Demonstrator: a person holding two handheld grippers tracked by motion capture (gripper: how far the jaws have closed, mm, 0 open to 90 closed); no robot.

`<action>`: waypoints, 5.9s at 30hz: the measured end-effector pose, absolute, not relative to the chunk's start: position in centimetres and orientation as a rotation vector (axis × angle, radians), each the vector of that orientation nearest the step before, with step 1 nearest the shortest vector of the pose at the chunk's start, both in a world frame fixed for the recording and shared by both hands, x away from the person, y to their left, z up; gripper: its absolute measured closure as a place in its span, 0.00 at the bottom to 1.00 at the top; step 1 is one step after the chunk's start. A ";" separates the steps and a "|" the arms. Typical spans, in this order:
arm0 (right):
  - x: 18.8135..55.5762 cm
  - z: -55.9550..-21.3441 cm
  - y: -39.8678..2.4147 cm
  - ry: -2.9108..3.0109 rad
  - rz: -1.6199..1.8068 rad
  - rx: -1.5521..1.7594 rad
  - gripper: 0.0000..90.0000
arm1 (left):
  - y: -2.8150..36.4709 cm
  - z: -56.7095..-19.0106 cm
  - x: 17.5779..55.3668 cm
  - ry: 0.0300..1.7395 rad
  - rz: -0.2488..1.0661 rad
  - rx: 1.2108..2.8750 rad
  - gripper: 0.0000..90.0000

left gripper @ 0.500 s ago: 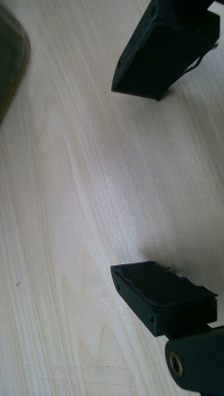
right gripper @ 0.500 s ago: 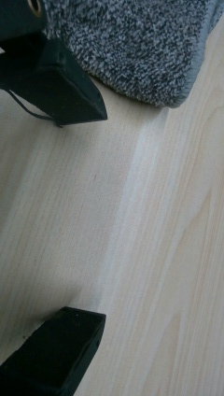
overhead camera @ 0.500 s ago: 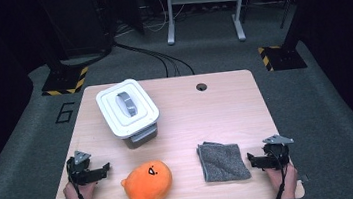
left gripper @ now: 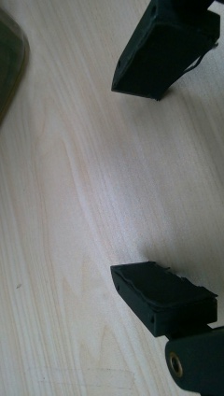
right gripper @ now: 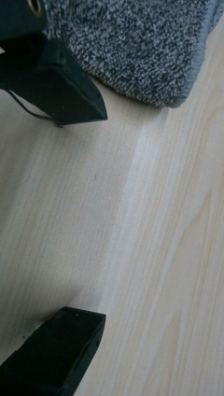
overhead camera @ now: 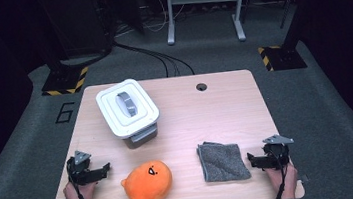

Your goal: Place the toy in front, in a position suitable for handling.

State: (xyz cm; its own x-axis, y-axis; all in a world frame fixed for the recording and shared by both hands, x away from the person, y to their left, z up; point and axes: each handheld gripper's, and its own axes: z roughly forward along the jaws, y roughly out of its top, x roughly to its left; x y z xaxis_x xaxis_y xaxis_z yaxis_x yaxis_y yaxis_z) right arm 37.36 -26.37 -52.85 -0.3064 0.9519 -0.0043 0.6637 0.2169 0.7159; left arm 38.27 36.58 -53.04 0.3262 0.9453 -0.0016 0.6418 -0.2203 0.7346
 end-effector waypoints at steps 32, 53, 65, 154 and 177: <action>36.2 -49.2 -23.2 2.112 1.027 1.427 0.03 | 36.6 -53.0 38.3 1.393 0.606 1.954 0.12; 36.3 -49.6 -17.4 2.299 1.026 1.288 0.00 | 36.6 -53.0 38.3 1.393 0.606 1.954 0.12; 36.4 -50.6 -15.1 2.326 0.926 1.245 0.16 | 36.6 -53.1 38.3 1.394 0.609 1.947 0.12; 41.2 -47.0 -23.8 2.053 0.917 1.426 0.79 | 36.5 -53.1 38.3 1.397 0.616 1.936 0.12; 44.4 -47.7 -25.4 2.023 0.887 1.487 0.78 | 36.5 -53.1 38.3 1.398 0.615 1.936 0.12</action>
